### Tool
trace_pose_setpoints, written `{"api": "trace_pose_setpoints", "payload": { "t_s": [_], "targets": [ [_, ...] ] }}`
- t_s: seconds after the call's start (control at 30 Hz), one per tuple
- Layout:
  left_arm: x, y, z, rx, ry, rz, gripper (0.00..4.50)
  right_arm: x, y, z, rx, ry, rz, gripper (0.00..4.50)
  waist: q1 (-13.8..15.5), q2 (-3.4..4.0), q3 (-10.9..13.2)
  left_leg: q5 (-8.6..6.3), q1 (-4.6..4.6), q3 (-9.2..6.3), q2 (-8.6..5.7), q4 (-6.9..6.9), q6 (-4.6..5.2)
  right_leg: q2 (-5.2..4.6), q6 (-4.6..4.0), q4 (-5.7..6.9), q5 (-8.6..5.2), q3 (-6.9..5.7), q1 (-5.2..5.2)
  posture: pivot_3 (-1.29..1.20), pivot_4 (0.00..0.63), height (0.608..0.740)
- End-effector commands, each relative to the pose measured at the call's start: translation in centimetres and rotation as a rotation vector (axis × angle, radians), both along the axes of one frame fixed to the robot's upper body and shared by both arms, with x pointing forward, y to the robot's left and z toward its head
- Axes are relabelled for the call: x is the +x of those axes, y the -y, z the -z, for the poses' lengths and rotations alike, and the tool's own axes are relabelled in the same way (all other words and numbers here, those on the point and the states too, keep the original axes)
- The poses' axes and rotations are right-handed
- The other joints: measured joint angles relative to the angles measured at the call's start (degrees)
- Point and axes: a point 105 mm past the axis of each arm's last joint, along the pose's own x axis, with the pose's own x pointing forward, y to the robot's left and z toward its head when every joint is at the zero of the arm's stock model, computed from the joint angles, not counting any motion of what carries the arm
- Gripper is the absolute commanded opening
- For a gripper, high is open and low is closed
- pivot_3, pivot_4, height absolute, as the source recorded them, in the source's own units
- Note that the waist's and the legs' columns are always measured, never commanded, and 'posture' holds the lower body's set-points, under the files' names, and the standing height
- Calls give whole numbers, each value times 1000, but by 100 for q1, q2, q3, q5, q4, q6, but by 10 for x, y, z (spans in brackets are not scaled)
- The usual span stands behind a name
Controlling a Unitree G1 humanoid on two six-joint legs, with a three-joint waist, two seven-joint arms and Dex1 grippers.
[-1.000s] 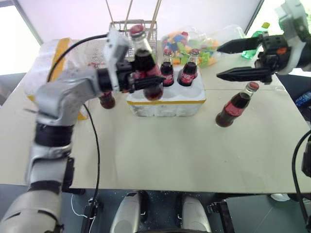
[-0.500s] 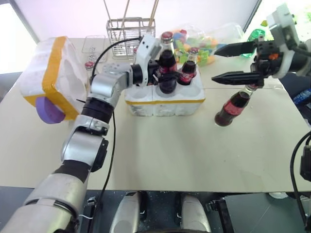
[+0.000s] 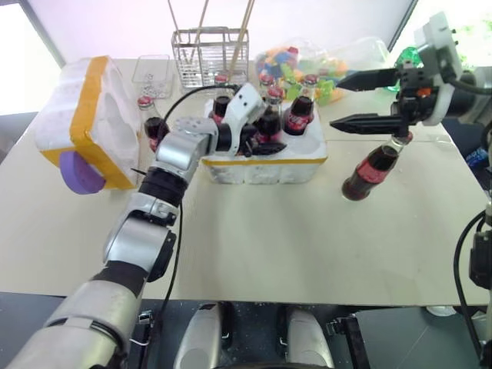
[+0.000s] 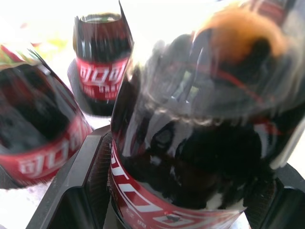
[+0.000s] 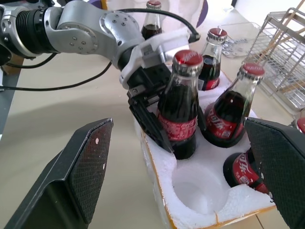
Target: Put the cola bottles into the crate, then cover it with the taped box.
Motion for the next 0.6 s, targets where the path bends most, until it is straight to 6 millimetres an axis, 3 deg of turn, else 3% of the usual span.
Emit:
{"api": "trace_pose_setpoints", "payload": {
  "t_s": [0.03, 0.07, 0.1, 0.17, 0.37, 0.6],
  "targets": [
    [8, -2, 15, 40, -30, -69, 2860, -3, -5, -12, -1, 57, -23, 4500, 1, 0, -1, -1, 8, -1, 0, 1, 2, -1, 1, 0, 2, 0, 9, 0, 150, 736],
    [8, -2, 16, 30, -45, -73, 2860, -2, -6, -11, -3, 59, -24, 4500, 2, 0, -1, -3, 12, -4, 2, 1, 4, -1, 2, -1, 4, 0, 14, 0, 150, 736],
    [8, -2, 15, 21, -54, -72, 3897, -2, -7, -11, -4, 60, -25, 4500, 2, 0, -1, -4, 16, -8, 2, 2, 6, -2, 3, -2, 10, 0, 18, 0, 150, 736],
    [6, -1, 12, 8, -52, -57, 4461, -2, -8, -10, -4, 60, -28, 4500, 0, 0, -1, -14, 19, -11, 2, 6, 23, -2, 1, -5, 24, 0, 21, 0, 150, 736],
    [-8, -16, -20, -91, -16, -36, 4461, -1, -12, -8, -2, 57, -41, 4500, -24, 0, -1, 1, 15, -10, 4, 2, 7, -1, -1, -4, 31, 2, 12, 0, 150, 736],
    [-55, -71, -76, -238, 138, -131, 4461, -2, -15, -6, 6, 55, -55, 4500, -109, 1, 0, 6, -6, -8, 11, -3, -1, 7, -2, -5, 31, 7, -10, 0, 150, 736]
  ]
}}
